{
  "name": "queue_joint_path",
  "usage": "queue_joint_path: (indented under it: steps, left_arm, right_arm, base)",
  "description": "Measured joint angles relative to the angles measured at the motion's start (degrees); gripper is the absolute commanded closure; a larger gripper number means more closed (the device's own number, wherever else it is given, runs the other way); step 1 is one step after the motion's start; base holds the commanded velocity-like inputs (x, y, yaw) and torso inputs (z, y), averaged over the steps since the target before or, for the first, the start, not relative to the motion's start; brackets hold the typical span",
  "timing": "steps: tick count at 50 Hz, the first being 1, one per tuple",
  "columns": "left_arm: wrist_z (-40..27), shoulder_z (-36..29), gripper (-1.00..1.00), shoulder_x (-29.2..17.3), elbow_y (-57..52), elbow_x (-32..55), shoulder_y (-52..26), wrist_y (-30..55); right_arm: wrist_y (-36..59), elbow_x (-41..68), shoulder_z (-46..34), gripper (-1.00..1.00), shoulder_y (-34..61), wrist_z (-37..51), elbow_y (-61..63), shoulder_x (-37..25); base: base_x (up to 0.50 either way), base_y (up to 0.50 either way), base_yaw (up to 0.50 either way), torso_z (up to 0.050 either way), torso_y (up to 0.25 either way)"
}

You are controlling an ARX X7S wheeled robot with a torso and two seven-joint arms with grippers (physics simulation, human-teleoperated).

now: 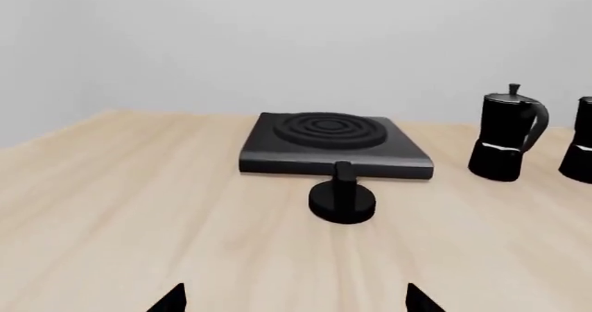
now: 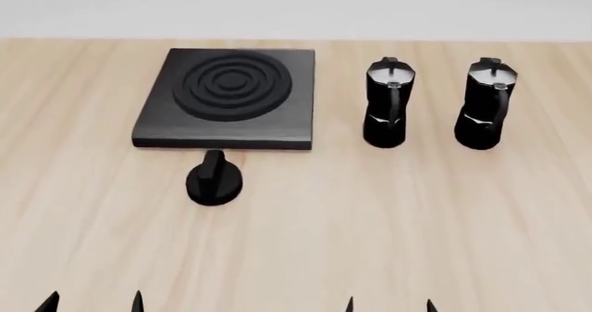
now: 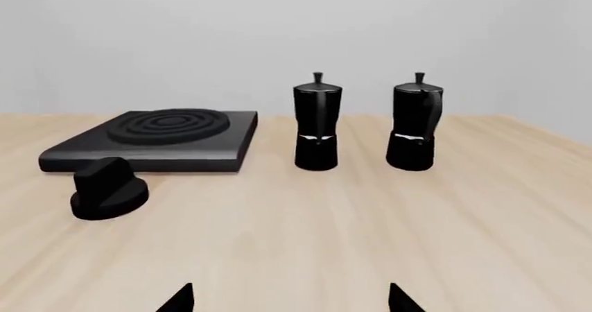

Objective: Put the right moka pot on the stove.

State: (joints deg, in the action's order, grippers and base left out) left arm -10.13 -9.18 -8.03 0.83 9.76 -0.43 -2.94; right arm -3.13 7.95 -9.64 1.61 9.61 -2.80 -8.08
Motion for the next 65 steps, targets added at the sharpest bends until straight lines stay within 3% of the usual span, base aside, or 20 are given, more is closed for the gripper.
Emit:
queue_joint_path:
  steps: [65]
  left_arm:
    - [-2.57,-2.29,-1.0,-1.85,0.29,1.78,-0.33,-0.61]
  right_arm:
    - [-0.61,1.69,-2.56,-1.0,0.71,2.06,-0.89,-1.83]
  base:
    - [0.26,0.01,0.0,0.0,0.0]
